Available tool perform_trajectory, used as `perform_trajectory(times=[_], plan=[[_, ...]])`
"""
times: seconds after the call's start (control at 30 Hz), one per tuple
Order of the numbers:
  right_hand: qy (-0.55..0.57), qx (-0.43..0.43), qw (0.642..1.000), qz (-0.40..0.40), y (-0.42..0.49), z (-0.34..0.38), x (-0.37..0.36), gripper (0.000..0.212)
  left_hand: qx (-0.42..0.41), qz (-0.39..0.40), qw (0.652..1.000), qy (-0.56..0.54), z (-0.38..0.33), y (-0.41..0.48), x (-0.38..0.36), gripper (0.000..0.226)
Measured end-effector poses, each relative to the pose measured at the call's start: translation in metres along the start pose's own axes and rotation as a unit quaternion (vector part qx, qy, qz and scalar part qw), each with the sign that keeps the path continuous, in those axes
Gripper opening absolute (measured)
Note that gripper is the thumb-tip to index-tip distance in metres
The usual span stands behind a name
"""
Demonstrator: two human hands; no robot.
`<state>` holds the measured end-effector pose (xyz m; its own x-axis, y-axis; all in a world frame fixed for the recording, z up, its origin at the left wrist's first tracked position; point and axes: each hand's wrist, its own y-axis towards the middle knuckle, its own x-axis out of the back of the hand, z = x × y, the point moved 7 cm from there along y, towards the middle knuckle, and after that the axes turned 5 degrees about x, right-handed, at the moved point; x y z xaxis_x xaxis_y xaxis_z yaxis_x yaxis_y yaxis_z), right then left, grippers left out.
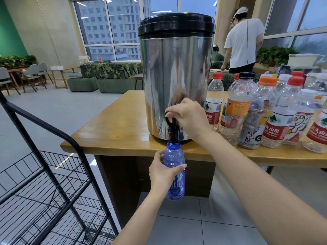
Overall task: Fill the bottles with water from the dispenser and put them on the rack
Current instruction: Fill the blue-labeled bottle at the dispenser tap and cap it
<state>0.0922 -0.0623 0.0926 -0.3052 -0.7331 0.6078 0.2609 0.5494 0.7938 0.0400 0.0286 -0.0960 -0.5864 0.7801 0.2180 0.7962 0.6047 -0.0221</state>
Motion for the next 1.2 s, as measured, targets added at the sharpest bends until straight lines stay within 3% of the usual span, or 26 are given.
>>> perform_trajectory(times=[0.2, 0.37, 0.5, 0.6, 0.67, 0.87, 1.07, 1.13, 1.2], plan=[[0.076, -0.049, 0.995, -0.030, -0.016, -0.022, 0.015, 0.028, -0.010, 0.005, 1.000, 0.004, 0.000, 0.002, 0.001, 0.075], [0.048, -0.152, 0.985, -0.068, -0.057, -0.069, 0.046, 0.024, -0.021, 0.005, 1.000, 0.005, -0.001, 0.001, 0.001, 0.078], [-0.006, -0.242, 0.969, 0.051, -0.094, -0.097, 0.020, 0.023, -0.025, 0.006, 1.000, 0.003, 0.002, -0.002, -0.001, 0.075], [-0.067, -0.247, 0.945, 0.205, -0.109, -0.103, -0.024, 0.021, -0.020, 0.007, 1.000, -0.003, 0.006, -0.006, -0.003, 0.073], [-0.084, -0.258, 0.926, 0.262, -0.113, -0.103, -0.044, 0.028, -0.018, 0.009, 1.000, -0.005, 0.009, -0.009, -0.005, 0.072], [-0.074, -0.293, 0.918, 0.257, -0.114, -0.113, -0.057, 0.030, -0.024, 0.026, 0.999, 0.012, 0.015, -0.015, -0.004, 0.073], [0.026, -0.287, 0.925, 0.247, -0.112, -0.103, -0.045, 0.030, -0.036, 0.047, 0.998, 0.022, 0.015, -0.023, -0.001, 0.073], [0.139, -0.233, 0.937, 0.221, -0.099, -0.080, -0.029, 0.031, -0.041, 0.055, 0.997, 0.028, 0.015, -0.026, -0.001, 0.074], [0.256, -0.167, 0.924, 0.231, -0.087, -0.048, -0.010, 0.033, -0.045, 0.069, 0.996, 0.036, 0.014, -0.031, 0.000, 0.074]])
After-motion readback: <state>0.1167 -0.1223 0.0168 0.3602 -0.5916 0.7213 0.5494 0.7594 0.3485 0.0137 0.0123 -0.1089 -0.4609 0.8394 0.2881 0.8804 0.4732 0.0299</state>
